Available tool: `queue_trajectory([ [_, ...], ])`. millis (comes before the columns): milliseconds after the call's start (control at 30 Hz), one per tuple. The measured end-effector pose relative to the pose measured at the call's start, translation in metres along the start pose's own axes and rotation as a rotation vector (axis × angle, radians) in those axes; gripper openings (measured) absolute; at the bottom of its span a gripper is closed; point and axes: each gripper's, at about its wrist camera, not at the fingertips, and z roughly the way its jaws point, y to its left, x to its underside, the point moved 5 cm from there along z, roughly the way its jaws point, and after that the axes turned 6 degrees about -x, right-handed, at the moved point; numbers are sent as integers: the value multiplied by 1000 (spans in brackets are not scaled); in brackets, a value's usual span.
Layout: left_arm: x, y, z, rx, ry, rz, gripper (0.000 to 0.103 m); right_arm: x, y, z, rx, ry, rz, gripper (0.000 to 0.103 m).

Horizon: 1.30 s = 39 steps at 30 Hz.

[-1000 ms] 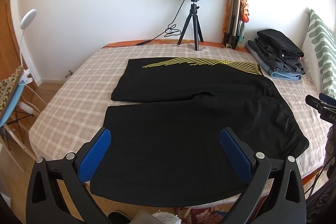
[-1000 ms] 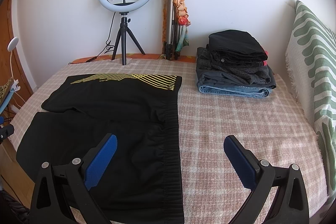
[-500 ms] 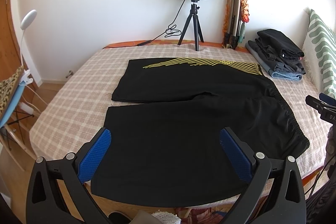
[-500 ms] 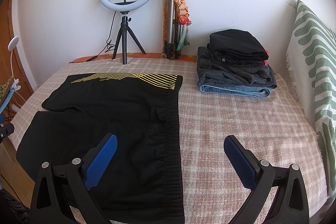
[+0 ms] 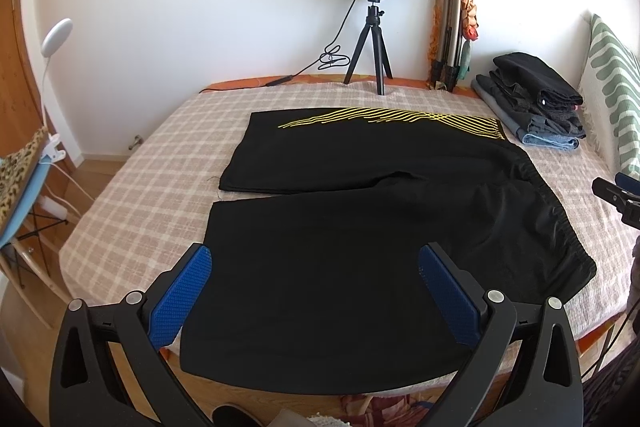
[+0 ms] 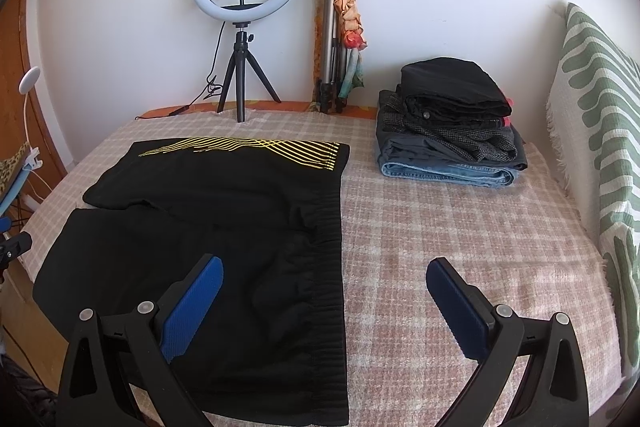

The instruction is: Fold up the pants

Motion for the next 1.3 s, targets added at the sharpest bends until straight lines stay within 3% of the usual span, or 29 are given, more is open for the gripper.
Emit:
queue_trajectory([
  [233, 5, 6, 3, 21, -9, 49, 102, 12, 11, -1, -85, 48, -86, 103],
  [567, 38, 45, 18, 54, 97, 90, 76, 37, 32, -5, -217, 63, -231, 101],
  [667, 47, 53, 19, 73, 126, 115, 72, 46, 42, -5, -245, 108, -323, 97],
  [800, 61, 51, 18, 110, 163, 177, 66, 68, 56, -2, -291, 195, -452, 83],
  [967, 76, 39, 14, 151, 195, 264, 65, 94, 68, 0, -320, 286, -577, 74],
  [1167, 90, 22, 9, 207, 212, 382, 65, 106, 70, 10, -252, 313, -652, 69],
  [1300, 95, 18, 8, 238, 218, 410, 65, 107, 72, 22, -193, 318, -718, 66],
])
